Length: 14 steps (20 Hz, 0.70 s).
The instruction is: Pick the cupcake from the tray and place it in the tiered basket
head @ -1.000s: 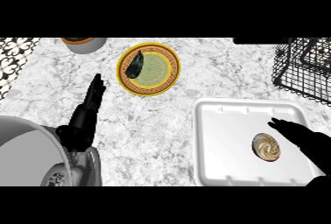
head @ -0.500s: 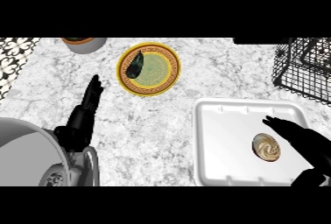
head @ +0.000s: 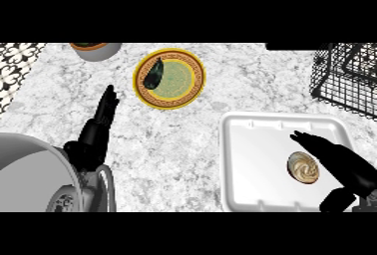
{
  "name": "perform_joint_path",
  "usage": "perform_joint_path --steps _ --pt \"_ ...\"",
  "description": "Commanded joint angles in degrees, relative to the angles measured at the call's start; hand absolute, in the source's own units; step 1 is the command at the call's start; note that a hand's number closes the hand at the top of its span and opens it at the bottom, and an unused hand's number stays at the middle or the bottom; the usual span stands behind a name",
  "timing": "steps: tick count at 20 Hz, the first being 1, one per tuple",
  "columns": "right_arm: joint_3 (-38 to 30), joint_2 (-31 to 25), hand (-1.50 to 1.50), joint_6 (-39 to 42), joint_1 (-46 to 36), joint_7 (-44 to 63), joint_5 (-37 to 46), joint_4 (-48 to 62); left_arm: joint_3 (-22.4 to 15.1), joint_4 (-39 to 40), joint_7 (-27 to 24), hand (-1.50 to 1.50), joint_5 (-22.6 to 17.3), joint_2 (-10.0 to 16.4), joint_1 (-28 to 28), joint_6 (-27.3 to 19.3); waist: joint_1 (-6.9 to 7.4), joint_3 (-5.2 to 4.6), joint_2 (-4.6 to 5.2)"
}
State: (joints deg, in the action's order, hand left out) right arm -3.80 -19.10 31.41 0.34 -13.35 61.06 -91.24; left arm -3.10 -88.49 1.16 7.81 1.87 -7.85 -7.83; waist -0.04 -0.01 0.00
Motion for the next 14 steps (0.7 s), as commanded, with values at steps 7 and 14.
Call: perform_joint_path --steps 7,14 --pt "0.0 3.6 -1.50 -3.0 -0.7 0.5 -0.7 2.9 -1.5 -5.6 4.5 0.00 2.7 -0.6 2.1 -1.2 0.09 0.02 -0.05" --pt "-0.7 1.1 1.50 -20.5 -1.6 -8.2 3.9 11.4 -0.7 0.7 0.9 0.00 2.5 -1.0 -1.2 -1.2 -0.02 0.03 0.04"
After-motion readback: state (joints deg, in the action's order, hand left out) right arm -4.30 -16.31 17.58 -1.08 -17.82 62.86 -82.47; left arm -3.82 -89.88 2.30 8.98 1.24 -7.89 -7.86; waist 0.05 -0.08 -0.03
